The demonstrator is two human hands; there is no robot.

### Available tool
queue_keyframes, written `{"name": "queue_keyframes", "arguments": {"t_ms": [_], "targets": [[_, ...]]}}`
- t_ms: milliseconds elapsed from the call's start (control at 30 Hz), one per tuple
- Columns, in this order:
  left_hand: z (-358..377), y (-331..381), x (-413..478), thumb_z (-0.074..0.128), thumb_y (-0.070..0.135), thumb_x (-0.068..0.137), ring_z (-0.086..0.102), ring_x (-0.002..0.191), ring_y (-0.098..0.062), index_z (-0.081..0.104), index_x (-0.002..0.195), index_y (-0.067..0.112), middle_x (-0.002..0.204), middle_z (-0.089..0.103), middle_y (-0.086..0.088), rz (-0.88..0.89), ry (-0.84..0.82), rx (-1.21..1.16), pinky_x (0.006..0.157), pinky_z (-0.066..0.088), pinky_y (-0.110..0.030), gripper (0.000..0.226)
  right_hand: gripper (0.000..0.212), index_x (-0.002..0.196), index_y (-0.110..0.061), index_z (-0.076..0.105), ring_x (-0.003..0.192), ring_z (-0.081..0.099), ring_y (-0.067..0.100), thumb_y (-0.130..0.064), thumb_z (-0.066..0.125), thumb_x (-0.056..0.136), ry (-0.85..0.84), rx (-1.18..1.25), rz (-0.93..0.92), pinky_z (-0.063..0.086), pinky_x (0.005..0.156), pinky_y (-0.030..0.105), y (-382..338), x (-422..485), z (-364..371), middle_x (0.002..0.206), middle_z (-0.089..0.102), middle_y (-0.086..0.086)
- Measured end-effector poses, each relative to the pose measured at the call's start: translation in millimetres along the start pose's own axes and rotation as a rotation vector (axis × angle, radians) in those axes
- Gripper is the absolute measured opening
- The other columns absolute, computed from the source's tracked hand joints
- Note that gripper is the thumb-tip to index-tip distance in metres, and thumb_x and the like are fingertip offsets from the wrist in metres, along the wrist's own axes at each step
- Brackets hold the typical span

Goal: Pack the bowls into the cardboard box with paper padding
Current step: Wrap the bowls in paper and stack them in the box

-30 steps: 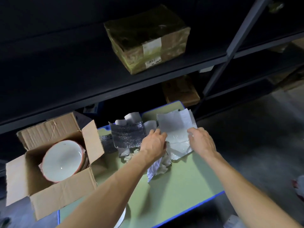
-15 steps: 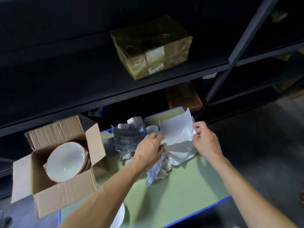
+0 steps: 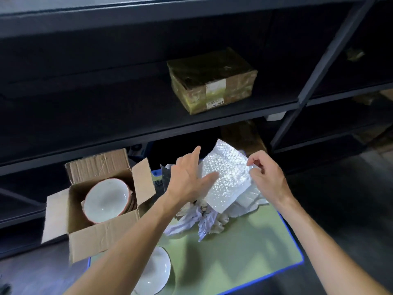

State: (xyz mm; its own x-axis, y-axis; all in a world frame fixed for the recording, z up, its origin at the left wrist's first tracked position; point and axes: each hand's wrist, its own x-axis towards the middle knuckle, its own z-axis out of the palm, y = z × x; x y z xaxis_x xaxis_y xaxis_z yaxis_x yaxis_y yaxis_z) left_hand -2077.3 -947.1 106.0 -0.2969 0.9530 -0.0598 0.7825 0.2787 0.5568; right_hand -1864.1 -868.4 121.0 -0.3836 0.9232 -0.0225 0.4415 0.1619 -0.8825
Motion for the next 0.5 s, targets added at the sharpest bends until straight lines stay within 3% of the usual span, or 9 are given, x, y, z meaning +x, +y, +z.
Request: {"name": "queue_keyframes", "arguments": {"t_ms": [67, 133, 233, 333, 400, 500], "targets": [[-9, -7, -13, 0.062, 0.060, 0.081, 0.051, 0.126, -0.026, 0.009, 0.157, 0.031, 0.143, 0.050, -0.006, -0.101, -0.046, -0.200, 0.096, 0.045, -0.039, 0.097, 0.024, 0.088, -0.026, 0.055, 0.054, 0.035, 0.011, -0.003, 0.049, 0.085, -0.046, 0.006, -0.012, 0.032, 0.053, 0.026, -6, -5, 11, 0.069, 0.046, -0.014], [-15, -17, -27, 0.068, 0.050, 0.083, 0.062, 0.104, -0.019, 0.016, 0.154, 0.033, 0.116, 0.062, -0.002, -0.182, -0.015, -0.341, 0.077, 0.046, -0.028, 0.090, 0.026, 0.094, -0.028, 0.057, 0.058, 0.042, 0.013, -0.003, 0.049, 0.088, -0.072, 0.006, -0.035, 0.037, 0.057, 0.026, -14, -8, 25, 0.078, 0.054, -0.009], [-21, -35, -49, 0.069, 0.033, 0.088, 0.053, 0.068, -0.004, 0.054, 0.124, 0.029, 0.076, 0.053, 0.010, -0.226, 0.150, -0.387, 0.060, 0.040, -0.014, 0.039, 0.034, 0.121, -0.029, 0.053, 0.073, 0.057, 0.003, -0.007, 0.050, 0.095, -0.108, 0.056, -0.032, 0.043, 0.069, 0.019, -26, -14, 50, 0.098, 0.060, -0.004], [-24, -53, -79, 0.062, 0.030, 0.092, 0.048, 0.060, -0.005, 0.065, 0.094, 0.031, 0.067, 0.052, 0.012, -0.285, 0.275, -0.493, 0.056, 0.037, -0.016, 0.003, 0.047, 0.138, -0.036, 0.042, 0.096, 0.054, -0.012, -0.017, 0.056, 0.097, -0.243, 0.108, 0.001, 0.041, 0.081, 0.015, -33, -20, 78, 0.121, 0.056, -0.016], [-27, -61, -101, 0.061, 0.029, 0.092, 0.049, 0.059, -0.007, 0.061, 0.100, 0.033, 0.067, 0.053, 0.005, -0.353, 0.342, -0.622, 0.058, 0.042, -0.020, 0.010, 0.051, 0.140, -0.036, 0.042, 0.111, 0.046, -0.013, -0.023, 0.061, 0.095, -0.319, 0.089, -0.014, 0.038, 0.086, 0.013, -38, -24, 97, 0.132, 0.048, -0.024], [-36, -78, -127, 0.065, 0.025, 0.089, 0.055, 0.065, -0.009, 0.047, 0.124, 0.037, 0.076, 0.060, -0.006, -0.423, 0.371, -0.689, 0.068, 0.049, -0.028, 0.041, 0.038, 0.128, -0.029, 0.053, 0.106, 0.049, -0.020, -0.017, 0.062, 0.093, -0.371, 0.070, -0.047, 0.041, 0.080, 0.006, -50, -28, 122, 0.123, 0.058, -0.020]]}}
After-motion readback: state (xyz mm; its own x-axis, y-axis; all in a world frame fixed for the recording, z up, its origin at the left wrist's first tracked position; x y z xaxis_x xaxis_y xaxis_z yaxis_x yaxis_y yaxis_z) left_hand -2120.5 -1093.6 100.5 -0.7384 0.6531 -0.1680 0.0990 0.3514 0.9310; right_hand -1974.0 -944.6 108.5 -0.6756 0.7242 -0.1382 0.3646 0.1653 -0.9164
